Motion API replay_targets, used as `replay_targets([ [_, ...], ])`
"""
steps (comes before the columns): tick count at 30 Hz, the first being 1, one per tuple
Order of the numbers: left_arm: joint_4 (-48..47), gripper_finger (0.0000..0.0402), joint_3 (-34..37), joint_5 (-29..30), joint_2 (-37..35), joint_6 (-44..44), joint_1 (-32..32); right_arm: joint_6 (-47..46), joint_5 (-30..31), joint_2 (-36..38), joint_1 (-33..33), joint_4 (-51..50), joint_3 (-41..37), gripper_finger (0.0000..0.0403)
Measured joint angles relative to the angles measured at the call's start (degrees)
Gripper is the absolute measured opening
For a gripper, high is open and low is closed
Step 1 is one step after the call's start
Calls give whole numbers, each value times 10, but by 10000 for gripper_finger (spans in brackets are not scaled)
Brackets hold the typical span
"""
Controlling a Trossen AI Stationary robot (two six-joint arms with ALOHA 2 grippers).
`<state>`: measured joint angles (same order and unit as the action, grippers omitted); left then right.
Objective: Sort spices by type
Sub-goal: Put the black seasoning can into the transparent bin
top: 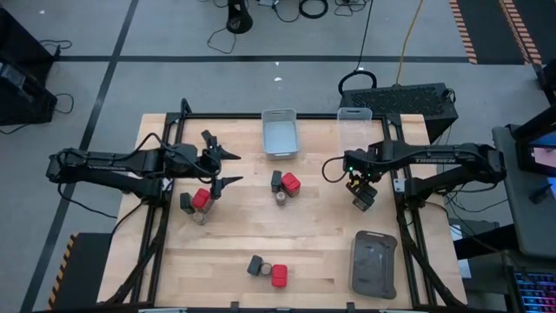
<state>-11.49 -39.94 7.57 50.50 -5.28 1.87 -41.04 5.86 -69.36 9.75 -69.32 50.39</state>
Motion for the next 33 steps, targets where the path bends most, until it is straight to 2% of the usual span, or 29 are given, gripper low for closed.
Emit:
replay_targets([
  [23,0,301,0,0,0,-1,0,-33,-17,0,-18,36,-48,222],
  [33,0,301,0,1,0,-1,0,-47,-19,0,-55,31,-48,222],
])
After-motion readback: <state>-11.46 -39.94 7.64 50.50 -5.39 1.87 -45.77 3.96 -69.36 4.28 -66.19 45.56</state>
